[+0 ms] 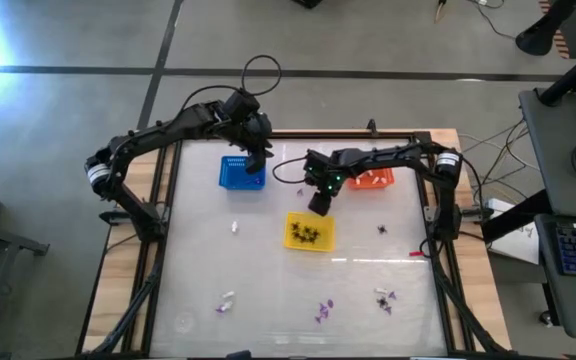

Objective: Sort Halloween decoration
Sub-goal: Put the white skeleton toy into the orange bin

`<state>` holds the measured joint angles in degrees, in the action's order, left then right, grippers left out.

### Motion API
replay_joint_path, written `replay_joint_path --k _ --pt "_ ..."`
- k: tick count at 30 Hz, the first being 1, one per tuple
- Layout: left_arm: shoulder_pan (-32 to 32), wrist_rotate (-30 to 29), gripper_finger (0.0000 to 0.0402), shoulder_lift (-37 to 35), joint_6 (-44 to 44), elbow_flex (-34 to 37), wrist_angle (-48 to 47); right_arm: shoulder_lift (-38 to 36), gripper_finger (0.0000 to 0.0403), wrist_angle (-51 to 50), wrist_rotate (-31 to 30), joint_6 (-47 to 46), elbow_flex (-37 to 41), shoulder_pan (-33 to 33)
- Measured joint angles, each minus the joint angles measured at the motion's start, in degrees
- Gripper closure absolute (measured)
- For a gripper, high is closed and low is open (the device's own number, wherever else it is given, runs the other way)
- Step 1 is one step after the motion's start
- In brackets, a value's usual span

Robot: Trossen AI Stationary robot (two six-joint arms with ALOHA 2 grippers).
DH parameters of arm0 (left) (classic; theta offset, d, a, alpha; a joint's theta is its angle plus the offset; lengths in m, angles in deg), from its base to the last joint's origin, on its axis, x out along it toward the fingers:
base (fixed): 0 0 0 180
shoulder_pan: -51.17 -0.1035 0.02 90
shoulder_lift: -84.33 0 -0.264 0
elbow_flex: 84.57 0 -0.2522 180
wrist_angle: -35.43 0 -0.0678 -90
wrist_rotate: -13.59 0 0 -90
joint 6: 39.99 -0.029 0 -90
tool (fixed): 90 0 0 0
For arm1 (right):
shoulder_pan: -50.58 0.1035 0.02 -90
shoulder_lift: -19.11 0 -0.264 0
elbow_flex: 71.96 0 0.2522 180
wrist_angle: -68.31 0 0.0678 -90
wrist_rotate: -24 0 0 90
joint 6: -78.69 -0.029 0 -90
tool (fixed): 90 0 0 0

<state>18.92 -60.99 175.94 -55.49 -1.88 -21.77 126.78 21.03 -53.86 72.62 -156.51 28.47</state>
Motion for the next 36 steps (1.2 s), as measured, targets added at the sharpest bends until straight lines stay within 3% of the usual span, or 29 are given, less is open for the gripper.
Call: replay_joint_path --k 10,25,32,36 --pt "0.0 0.1 0.0274 0.0 0.0 0.0 -1.4 0.6 0.0385 -0.9 0.3 -3.4 -0.4 -0.3" --pt "0.0 0.1 0.0274 0.0 0.0 0.0 -1.5 0.2 0.0391 -17.5 -0.8 1.6 -13.9 -0.3" --pt "0.0 0.1 0.0274 0.0 0.0 0.0 -1.8 -3.7 0.0391 -28.1 -13.2 5.7 -15.5 -0.6" --pt "0.0 0.1 0.0274 0.0 -0.4 0.0 -2.0 -7.5 0.0391 -32.4 -15.4 5.8 -15.0 -2.3"
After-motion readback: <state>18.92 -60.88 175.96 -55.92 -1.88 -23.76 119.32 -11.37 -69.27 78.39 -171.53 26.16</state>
